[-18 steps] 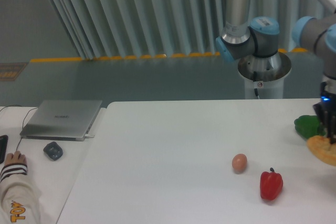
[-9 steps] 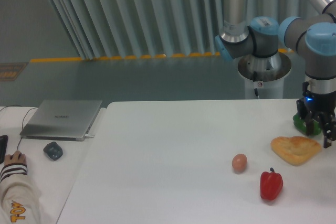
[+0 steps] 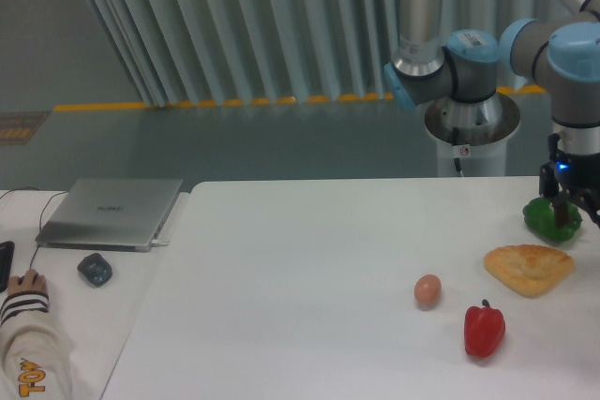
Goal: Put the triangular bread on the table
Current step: 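Open the gripper to release the bread onto the table, then raise the open gripper up and away from the bread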
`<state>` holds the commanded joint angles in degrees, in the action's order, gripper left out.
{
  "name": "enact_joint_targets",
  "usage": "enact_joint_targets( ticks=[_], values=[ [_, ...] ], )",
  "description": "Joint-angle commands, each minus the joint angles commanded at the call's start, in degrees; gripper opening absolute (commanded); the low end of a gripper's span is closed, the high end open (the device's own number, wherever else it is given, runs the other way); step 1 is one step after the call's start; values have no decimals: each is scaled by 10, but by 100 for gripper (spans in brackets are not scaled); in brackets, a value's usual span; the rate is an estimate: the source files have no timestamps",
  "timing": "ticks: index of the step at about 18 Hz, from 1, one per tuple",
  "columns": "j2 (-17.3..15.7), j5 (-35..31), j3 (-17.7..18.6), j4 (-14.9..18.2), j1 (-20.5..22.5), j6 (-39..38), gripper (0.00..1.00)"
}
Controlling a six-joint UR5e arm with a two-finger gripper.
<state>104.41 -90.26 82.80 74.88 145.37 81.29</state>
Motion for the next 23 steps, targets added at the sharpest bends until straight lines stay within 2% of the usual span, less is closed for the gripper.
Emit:
enact_joint_targets(
  ticks=[2,4,5,7,15,23],
  values=[
    [11,1,-13,16,9,8,100],
    [24,4,-40,56,23,9,100],
    [37,4,-64,90,26,9,100],
    [47,11,-80,114,33,9,100],
    [69,36,-81,113,43,26,100],
    [78,35,-74,106,51,52,100]
  ],
)
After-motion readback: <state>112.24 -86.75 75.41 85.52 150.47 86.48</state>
